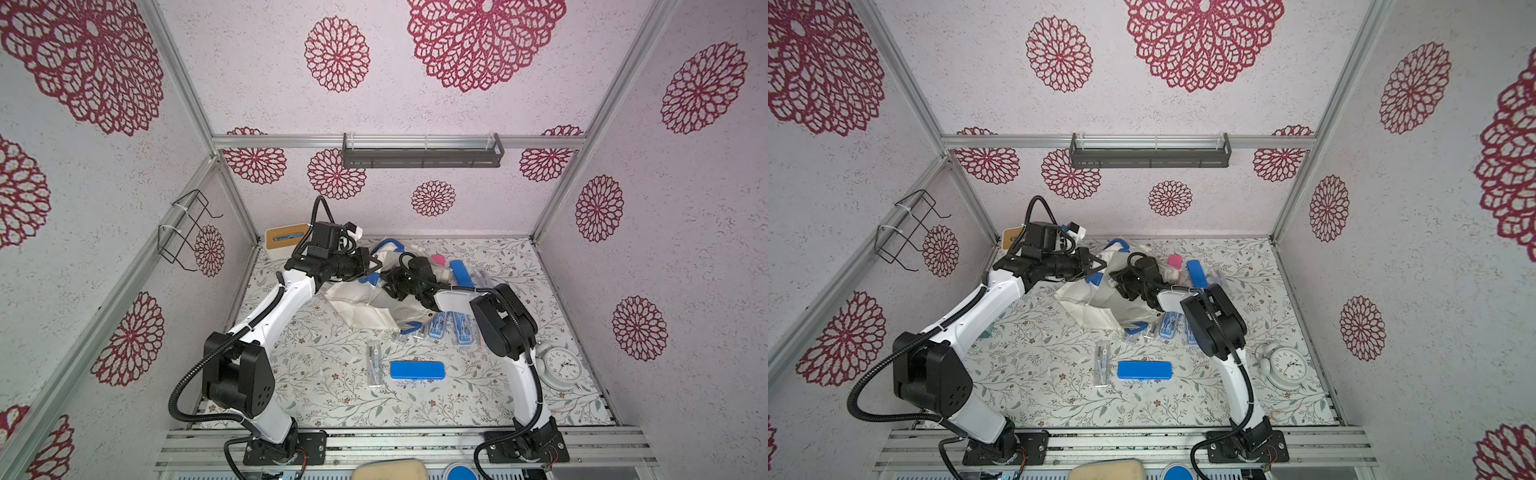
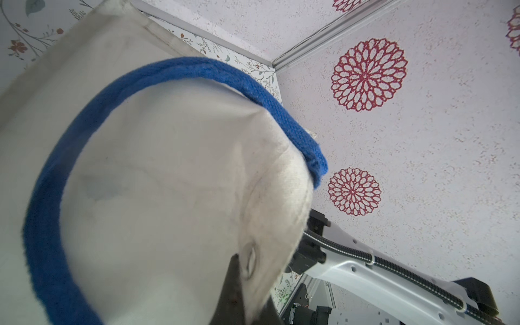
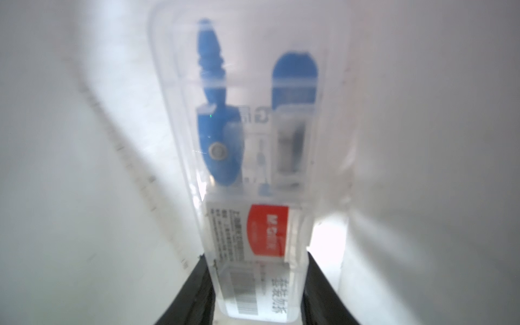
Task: Take out the compass set from the canvas bag
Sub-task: Pick up the compass set from the canvas bag.
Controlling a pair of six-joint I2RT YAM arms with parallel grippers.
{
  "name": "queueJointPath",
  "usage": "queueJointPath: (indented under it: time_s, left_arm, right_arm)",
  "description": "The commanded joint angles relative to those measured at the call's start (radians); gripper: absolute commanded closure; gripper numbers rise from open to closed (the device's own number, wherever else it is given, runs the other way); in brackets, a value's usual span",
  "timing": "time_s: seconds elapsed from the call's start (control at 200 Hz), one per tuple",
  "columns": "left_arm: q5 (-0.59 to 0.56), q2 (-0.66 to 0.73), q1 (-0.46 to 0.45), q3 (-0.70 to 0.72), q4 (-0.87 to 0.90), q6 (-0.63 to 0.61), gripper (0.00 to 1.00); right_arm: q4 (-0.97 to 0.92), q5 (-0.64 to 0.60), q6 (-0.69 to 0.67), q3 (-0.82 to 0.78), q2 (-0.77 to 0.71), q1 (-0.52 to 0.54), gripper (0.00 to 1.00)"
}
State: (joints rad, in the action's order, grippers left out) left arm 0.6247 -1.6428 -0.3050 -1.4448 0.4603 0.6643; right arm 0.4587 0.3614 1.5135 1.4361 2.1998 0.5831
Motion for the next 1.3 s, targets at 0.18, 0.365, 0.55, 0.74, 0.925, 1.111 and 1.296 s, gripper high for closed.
queueJointPath:
  time_s: [0.18, 0.365, 0.55, 0.74, 0.925, 1.111, 1.296]
  left_arm:
    - [0.033, -0.034, 0.052, -0.030, -0.061, 0.021, 1.00]
    - [0.057, -0.031, 0.097, -0.015, -0.098, 0.035, 1.00]
    - [0.088, -0.032, 0.138, 0.007, -0.123, 0.041, 1.00]
    - [0.109, -0.038, 0.175, 0.038, -0.153, 0.055, 1.00]
    - [0.123, -0.038, 0.224, 0.059, -0.180, 0.063, 1.00]
    - [0.138, -0.040, 0.283, 0.103, -0.212, 0.081, 1.00]
    - [0.141, -0.041, 0.326, 0.139, -0.217, 0.080, 1.00]
  right_arm:
    - [0.102, 0.032, 0.022, -0.038, -0.184, -0.006, 0.64]
    - [0.081, 0.043, 0.015, -0.099, -0.258, -0.004, 0.64]
    - [0.032, 0.070, -0.041, -0.128, -0.327, -0.006, 0.64]
    - [-0.008, 0.090, -0.091, -0.108, -0.389, -0.006, 0.65]
    - [-0.129, 0.101, -0.190, -0.054, -0.458, -0.010, 0.65]
    - [-0.309, 0.103, -0.320, -0.019, -0.535, -0.024, 0.65]
    - [-0.462, 0.089, -0.417, -0.071, -0.624, -0.072, 0.65]
